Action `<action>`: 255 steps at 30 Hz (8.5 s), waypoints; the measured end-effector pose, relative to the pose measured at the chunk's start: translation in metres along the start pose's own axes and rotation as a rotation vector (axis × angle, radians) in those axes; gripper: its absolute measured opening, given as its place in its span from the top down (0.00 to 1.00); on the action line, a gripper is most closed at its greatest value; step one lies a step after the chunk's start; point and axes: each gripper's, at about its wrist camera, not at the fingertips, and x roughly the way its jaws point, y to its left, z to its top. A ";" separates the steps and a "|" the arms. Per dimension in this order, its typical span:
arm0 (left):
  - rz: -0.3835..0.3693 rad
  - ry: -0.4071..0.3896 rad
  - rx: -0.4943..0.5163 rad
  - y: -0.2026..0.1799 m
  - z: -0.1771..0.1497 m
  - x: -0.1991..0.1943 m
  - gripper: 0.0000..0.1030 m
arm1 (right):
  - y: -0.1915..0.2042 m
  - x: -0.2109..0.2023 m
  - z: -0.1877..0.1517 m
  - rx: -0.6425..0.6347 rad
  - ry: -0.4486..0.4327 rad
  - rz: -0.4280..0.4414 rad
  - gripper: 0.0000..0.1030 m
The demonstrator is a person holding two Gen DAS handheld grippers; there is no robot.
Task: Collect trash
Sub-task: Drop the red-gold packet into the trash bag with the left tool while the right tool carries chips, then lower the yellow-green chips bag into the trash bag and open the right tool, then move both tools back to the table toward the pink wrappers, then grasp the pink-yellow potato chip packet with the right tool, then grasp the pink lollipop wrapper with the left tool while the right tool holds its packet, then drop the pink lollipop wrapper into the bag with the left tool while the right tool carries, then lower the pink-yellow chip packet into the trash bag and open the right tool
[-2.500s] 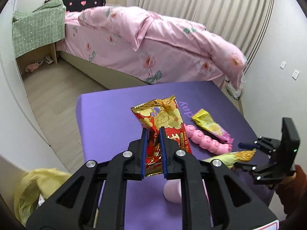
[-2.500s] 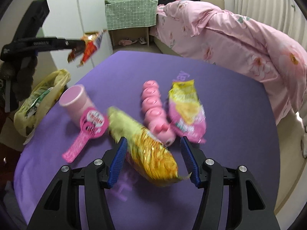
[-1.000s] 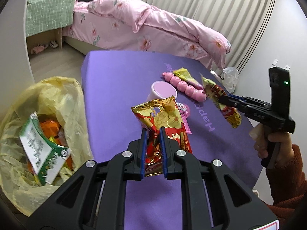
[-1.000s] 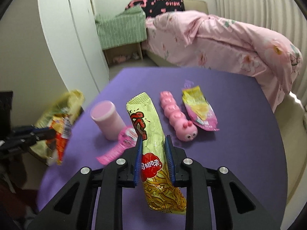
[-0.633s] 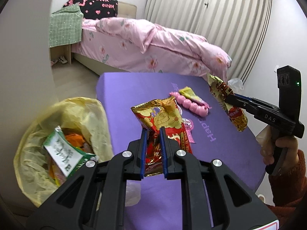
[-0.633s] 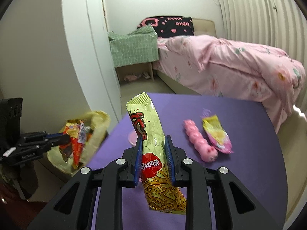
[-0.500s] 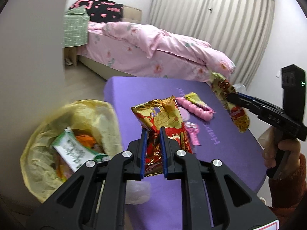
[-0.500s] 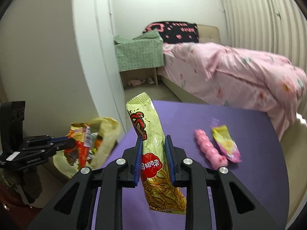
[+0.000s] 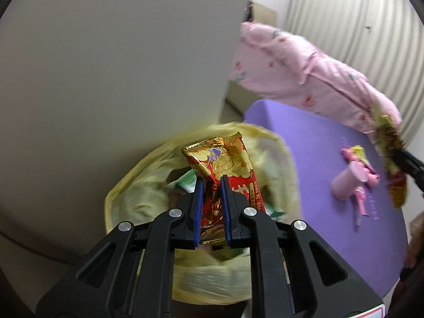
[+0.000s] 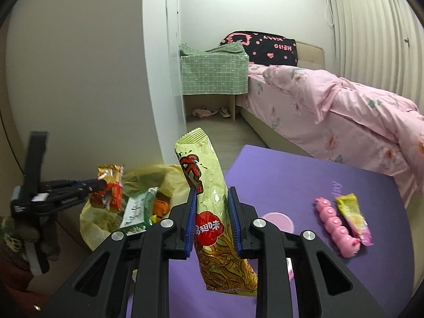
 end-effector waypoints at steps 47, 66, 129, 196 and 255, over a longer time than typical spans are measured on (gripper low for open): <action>-0.039 -0.129 -0.121 0.052 -0.022 -0.052 0.61 | 0.071 0.153 0.028 -0.011 0.254 0.324 0.67; -0.069 -0.129 -0.033 0.012 -0.017 -0.054 0.60 | 0.025 0.099 0.030 -0.046 0.158 0.184 0.57; -0.493 0.193 0.389 -0.295 -0.040 0.092 0.60 | -0.279 0.064 -0.078 0.201 0.274 -0.197 0.94; -0.393 0.027 0.447 -0.256 -0.042 0.003 0.85 | -0.163 -0.070 -0.069 0.120 0.043 -0.175 0.94; -0.002 -0.154 -0.139 0.044 -0.043 -0.084 0.53 | 0.105 0.149 0.022 -0.138 0.254 0.279 0.94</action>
